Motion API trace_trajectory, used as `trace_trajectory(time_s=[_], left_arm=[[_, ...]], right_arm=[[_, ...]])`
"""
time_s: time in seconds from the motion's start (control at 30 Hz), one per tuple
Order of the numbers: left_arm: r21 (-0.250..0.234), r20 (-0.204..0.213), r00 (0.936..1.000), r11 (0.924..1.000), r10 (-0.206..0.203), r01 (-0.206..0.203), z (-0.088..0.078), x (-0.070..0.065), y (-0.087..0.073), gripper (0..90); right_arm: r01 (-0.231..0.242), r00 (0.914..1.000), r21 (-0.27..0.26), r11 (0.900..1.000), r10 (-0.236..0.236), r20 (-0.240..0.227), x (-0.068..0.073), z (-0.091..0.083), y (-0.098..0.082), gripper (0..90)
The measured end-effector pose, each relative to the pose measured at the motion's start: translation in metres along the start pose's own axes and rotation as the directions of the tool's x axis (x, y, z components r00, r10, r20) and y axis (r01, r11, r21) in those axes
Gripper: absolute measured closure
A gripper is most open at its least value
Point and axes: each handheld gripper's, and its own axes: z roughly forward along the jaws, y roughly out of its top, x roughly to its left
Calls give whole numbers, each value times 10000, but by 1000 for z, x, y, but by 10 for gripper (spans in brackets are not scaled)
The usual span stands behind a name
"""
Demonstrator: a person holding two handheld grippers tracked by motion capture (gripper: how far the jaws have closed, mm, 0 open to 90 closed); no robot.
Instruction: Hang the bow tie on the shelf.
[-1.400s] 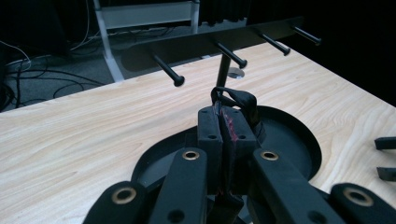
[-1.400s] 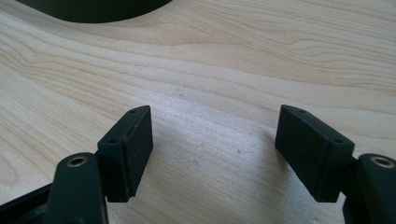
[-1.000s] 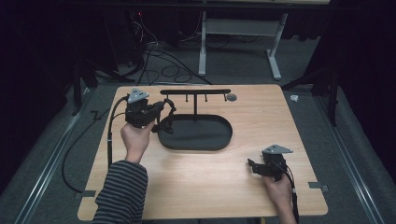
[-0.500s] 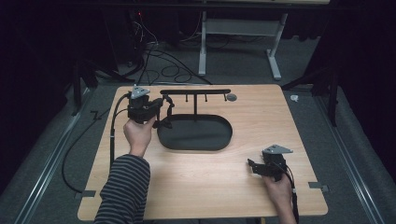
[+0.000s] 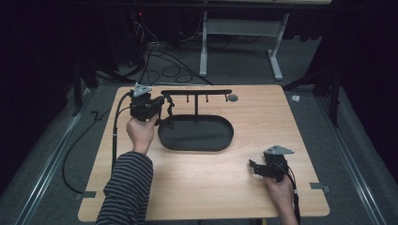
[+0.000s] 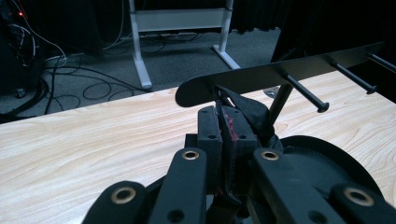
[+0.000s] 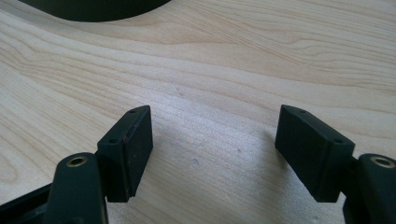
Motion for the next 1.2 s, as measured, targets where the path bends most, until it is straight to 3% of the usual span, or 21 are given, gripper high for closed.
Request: trace_trajectory(time_s=[0.43, 0.6, 0.73, 0.8, 0.9, 1.2], left_arm=[[99, -205, 9998, 9999, 33, -31, 5, -1, -2, 861], [232, -68, 9999, 9997, -124, 125, 5, 0, -8, 839], [262, 7, 9999, 9995, 160, -160, 1, -1, -8, 810], [315, 55, 10000, 9995, 17, -19, 0, -2, -8, 798], [314, 75, 9997, 9993, 212, -214, -3, -3, -8, 772], [565, 317, 9991, 9979, 293, -310, -13, -5, -9, 715]], right_arm=[[-26, 10000, -11, 10000, 26, -15, 0, 0, 0, 289], [-26, 10000, -13, 10000, 26, -21, 0, 0, 0, 288], [-26, 10000, -7, 10000, 26, -14, 0, 0, 0, 288], [-27, 10000, -14, 10000, 27, -21, 0, 0, 0, 289], [-28, 10000, -10, 10000, 28, -19, 0, 0, 0, 288], [-13, 10000, -11, 10000, 13, -24, 0, 0, 0, 288]])
